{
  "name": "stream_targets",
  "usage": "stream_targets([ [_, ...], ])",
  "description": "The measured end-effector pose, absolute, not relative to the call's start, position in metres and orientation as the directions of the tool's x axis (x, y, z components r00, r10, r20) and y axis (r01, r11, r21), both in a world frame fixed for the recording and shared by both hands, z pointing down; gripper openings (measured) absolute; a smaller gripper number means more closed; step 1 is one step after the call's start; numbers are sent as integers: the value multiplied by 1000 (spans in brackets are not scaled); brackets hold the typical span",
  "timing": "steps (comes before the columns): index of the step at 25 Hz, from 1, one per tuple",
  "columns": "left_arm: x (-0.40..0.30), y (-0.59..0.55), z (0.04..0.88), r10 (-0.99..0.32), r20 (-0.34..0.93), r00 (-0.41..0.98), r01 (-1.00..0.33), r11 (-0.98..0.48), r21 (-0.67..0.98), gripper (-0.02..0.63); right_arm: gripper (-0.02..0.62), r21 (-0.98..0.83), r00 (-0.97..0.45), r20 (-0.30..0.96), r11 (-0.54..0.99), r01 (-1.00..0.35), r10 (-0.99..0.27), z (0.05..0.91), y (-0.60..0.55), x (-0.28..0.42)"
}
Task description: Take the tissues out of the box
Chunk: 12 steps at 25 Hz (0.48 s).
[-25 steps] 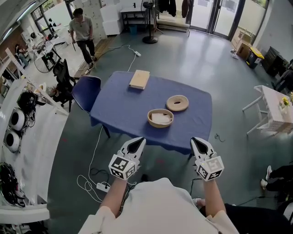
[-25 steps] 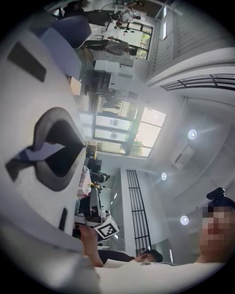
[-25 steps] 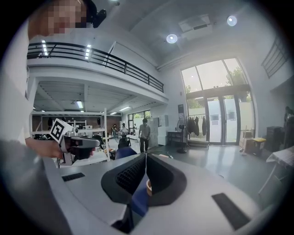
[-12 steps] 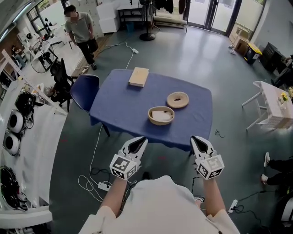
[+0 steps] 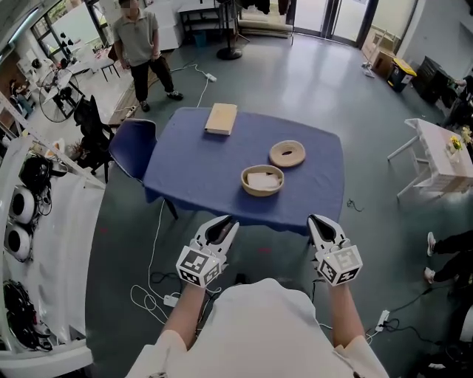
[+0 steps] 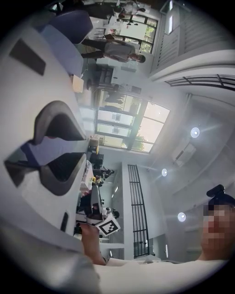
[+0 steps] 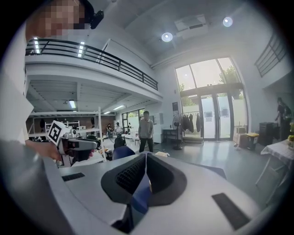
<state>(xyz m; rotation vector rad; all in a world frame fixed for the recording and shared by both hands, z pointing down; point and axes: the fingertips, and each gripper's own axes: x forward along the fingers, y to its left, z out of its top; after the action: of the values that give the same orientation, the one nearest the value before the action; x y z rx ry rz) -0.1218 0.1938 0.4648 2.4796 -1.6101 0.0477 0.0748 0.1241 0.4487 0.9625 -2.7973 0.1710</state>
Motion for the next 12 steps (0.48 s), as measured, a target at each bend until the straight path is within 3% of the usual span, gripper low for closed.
stream_targets([
  [12, -126, 177, 471, -892, 157, 423, -905, -408, 119, 87, 34, -56, -760, 223, 770, -635, -611, 451, 109, 68],
])
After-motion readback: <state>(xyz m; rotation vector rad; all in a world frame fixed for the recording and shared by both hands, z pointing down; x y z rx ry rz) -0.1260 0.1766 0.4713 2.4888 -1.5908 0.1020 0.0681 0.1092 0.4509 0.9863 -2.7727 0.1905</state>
